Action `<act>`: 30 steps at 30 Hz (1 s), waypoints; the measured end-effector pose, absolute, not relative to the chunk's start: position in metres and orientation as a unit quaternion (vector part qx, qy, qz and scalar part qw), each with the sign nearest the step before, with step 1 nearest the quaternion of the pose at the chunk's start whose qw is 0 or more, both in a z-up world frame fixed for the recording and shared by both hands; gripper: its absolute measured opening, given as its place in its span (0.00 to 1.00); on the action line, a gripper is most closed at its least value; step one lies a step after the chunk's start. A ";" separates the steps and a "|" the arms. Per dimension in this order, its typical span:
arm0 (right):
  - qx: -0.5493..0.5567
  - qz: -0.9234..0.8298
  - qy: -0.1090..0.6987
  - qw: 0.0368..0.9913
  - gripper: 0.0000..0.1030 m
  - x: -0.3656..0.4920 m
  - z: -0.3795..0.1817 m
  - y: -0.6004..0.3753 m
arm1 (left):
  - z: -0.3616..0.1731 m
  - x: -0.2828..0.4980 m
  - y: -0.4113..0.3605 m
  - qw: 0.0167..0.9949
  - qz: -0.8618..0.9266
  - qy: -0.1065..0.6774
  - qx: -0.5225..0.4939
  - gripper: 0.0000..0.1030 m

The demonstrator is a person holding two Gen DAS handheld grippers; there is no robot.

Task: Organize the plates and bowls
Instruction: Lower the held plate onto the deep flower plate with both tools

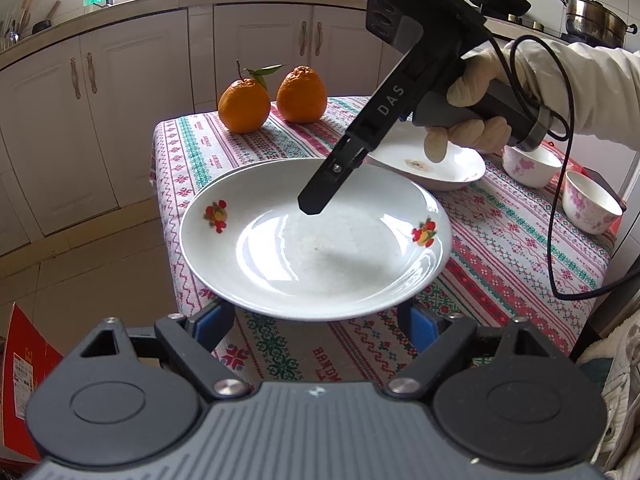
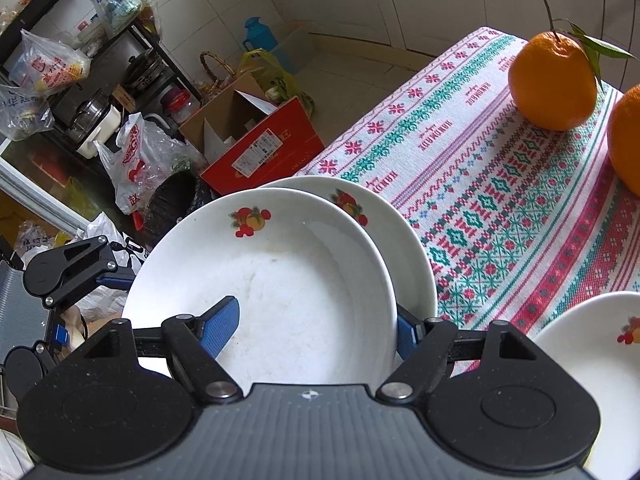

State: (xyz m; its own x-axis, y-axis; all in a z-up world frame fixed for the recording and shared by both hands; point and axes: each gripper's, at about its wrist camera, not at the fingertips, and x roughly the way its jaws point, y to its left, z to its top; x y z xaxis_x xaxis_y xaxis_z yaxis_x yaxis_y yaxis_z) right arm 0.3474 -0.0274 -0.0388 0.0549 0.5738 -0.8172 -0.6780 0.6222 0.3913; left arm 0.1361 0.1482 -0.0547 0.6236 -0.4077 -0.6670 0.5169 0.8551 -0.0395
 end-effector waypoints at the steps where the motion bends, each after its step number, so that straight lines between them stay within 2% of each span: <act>1: -0.049 0.430 0.535 0.725 0.80 0.347 -0.038 -0.029 | -0.055 0.137 0.148 0.898 -0.257 0.348 0.080 0.86; 30: -0.035 0.406 0.526 0.747 0.80 0.328 -0.019 -0.055 | -0.059 0.142 0.145 0.900 -0.248 0.342 0.107 0.87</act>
